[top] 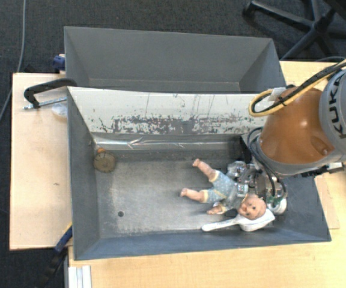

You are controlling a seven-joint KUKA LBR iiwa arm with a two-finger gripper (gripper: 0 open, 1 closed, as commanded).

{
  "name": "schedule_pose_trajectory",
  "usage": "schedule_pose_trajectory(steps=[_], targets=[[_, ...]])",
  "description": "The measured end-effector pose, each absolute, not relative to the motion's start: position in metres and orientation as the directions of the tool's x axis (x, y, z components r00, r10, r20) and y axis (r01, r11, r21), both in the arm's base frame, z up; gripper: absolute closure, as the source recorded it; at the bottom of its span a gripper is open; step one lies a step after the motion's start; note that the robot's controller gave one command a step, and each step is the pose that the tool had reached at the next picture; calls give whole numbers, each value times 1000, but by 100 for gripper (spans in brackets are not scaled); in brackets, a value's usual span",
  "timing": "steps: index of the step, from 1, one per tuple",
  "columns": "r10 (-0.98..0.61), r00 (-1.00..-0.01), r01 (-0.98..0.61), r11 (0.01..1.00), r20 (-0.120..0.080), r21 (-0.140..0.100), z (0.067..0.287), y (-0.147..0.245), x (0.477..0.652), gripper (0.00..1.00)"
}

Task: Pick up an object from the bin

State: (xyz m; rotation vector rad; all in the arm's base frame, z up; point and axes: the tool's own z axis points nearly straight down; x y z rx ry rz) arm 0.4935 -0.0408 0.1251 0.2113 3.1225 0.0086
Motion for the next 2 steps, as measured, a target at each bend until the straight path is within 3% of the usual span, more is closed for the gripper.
schedule_pose_trajectory(steps=[2], targets=[[135, -991, 135, 991, -15, 7, 148, -41, 494, 100]])
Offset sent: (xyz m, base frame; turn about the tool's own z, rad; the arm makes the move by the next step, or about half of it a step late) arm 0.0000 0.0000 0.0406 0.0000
